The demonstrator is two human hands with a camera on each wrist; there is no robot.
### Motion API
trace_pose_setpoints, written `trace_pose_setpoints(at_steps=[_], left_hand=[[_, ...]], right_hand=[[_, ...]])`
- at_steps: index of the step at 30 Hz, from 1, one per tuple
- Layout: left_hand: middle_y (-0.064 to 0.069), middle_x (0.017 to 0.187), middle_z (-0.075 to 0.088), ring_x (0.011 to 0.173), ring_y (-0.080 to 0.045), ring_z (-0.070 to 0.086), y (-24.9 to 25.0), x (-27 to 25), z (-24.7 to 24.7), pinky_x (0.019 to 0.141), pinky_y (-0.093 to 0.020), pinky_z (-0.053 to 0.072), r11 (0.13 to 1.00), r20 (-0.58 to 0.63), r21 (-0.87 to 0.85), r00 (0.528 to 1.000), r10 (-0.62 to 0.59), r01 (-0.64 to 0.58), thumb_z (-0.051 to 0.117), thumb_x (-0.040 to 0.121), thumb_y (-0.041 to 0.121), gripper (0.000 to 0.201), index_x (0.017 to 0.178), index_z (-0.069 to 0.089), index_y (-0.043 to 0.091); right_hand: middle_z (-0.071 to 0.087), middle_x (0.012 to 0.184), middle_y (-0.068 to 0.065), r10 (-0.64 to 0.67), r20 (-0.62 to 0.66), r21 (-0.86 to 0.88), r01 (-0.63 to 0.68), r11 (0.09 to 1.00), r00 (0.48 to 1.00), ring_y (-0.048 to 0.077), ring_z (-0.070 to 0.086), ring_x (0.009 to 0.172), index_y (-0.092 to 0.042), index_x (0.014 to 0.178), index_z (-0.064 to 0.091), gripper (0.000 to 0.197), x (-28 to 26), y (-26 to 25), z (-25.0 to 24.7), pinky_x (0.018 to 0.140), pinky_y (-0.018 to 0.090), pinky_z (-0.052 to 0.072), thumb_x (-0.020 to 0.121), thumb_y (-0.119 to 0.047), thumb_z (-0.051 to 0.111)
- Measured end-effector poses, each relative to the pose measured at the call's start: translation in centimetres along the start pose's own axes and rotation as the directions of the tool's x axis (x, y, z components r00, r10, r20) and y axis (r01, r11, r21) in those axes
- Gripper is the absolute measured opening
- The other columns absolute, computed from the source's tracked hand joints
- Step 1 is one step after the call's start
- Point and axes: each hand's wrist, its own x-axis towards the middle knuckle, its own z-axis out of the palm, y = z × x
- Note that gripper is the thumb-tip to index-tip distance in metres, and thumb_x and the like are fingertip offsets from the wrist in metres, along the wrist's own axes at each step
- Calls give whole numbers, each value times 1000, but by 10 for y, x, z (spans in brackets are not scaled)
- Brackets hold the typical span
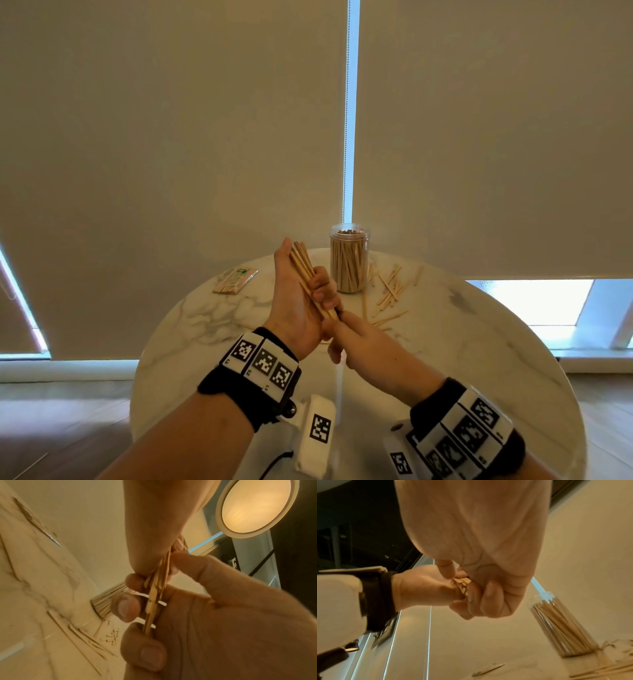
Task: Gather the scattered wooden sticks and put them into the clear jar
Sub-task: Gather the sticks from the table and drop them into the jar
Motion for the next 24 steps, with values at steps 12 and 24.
trace_pose_setpoints(at_steps=[12,24], left_hand=[[-1,63,44,55,-18,48,18,6,0,75,-36,49,980,-48,-192,998,41,-50,47,90,63,57,90,63,8],[2,63,30,56,-13,31,0,7,2,68,-36,36,992,-27,-111,997,-69,65,38,99,44,52,118,69,7]], right_hand=[[57,67,-3,-153,-154,-322,96,942,976,19,56,64,-27,77,52,51,-1,16,-27,66,39,49,100,-64,24],[64,66,2,-8,-108,-364,-32,931,994,10,53,54,-24,76,57,35,0,25,-23,64,36,53,97,-50,52]])
